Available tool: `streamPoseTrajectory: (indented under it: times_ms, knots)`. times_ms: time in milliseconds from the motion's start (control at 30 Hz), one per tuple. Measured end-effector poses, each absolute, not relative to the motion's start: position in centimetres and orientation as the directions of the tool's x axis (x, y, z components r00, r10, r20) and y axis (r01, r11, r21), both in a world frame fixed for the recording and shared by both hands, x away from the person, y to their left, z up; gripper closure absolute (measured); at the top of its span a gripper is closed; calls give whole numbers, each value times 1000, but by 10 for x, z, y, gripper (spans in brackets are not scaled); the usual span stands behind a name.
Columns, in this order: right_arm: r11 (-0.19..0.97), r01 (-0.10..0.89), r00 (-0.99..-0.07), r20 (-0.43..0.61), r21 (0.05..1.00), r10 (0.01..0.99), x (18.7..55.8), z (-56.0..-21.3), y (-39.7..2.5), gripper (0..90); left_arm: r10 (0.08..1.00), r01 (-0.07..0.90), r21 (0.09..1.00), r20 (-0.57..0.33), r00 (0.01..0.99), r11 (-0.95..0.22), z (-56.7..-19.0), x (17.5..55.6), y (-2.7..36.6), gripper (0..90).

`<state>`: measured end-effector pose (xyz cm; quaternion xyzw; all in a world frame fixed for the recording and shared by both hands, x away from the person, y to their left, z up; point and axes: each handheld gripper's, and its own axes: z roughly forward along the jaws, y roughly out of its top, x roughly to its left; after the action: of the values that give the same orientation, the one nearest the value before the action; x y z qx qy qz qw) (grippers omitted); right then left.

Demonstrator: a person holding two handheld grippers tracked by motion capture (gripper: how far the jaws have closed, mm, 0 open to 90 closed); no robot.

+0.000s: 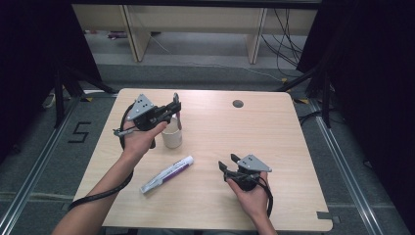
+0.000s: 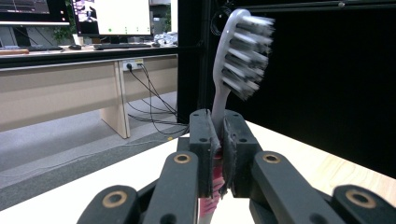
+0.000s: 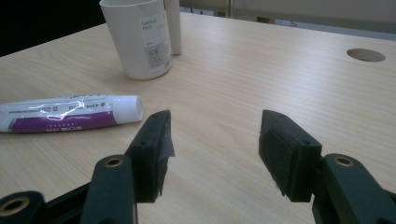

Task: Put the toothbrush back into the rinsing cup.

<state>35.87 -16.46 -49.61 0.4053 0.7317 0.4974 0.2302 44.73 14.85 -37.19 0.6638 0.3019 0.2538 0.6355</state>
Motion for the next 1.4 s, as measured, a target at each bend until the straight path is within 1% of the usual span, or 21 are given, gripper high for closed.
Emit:
streamPoseTrajectory:
  times_ms: [33, 67, 100, 133, 167, 267, 433, 467, 600, 733, 767, 833, 900, 1000, 1233, 1300, 1400]
  knots:
    - [183, 356, -563, 53, 916, 825, 359, -496, -166, 447, 726, 78, 997, -46, 687, -10, -372, 448, 149, 832]
    - [158, 387, -552, 91, 908, 829, 356, -495, -164, 447, 726, 78, 997, -47, 686, -10, -371, 448, 149, 832]
    - [191, 346, -562, 40, 919, 826, 359, -496, -167, 447, 728, 79, 997, -50, 684, -6, -371, 449, 150, 832]
    - [183, 351, -559, 49, 919, 828, 359, -496, -166, 447, 730, 79, 997, -49, 682, -7, -371, 450, 150, 833]
    - [162, 376, -552, 80, 912, 830, 358, -496, -165, 447, 731, 78, 997, -48, 680, -7, -370, 451, 151, 832]
    - [153, 374, -552, 87, 915, 829, 358, -497, -165, 447, 736, 77, 997, -48, 675, -5, -369, 453, 153, 832]
    - [170, 345, -564, 59, 923, 824, 360, -498, -166, 447, 741, 71, 997, -46, 670, -3, -366, 457, 155, 832]
    - [149, 370, -552, 88, 917, 829, 358, -498, -165, 447, 743, 69, 998, -43, 668, -5, -365, 458, 156, 832]
    - [162, 387, -546, 85, 908, 833, 357, -497, -166, 447, 748, 68, 998, -42, 663, -5, -363, 461, 158, 832]
    - [160, 378, -543, 78, 912, 836, 358, -498, -166, 448, 753, 64, 998, -38, 656, -5, -362, 464, 159, 832]
    - [147, 394, -535, 96, 907, 840, 357, -498, -165, 447, 755, 64, 998, -39, 655, -4, -362, 465, 159, 832]
    - [177, 354, -553, 53, 918, 831, 360, -498, -167, 447, 756, 62, 998, -38, 653, -4, -362, 466, 159, 832]
    - [174, 370, -557, 68, 913, 828, 359, -498, -167, 448, 759, 60, 998, -32, 650, -9, -362, 467, 159, 832]
    - [155, 366, -560, 84, 918, 824, 360, -498, -166, 447, 763, 57, 998, -32, 646, -6, -361, 470, 160, 832]
    - [159, 361, -559, 76, 919, 826, 360, -499, -167, 448, 774, 49, 999, -28, 632, -3, -361, 477, 161, 833]
    - [166, 379, -555, 80, 910, 828, 359, -498, -167, 448, 777, 47, 999, -25, 629, -5, -360, 479, 161, 832]
    - [167, 362, -547, 64, 917, 835, 359, -499, -167, 448, 780, 45, 999, -25, 625, -4, -360, 481, 161, 832]
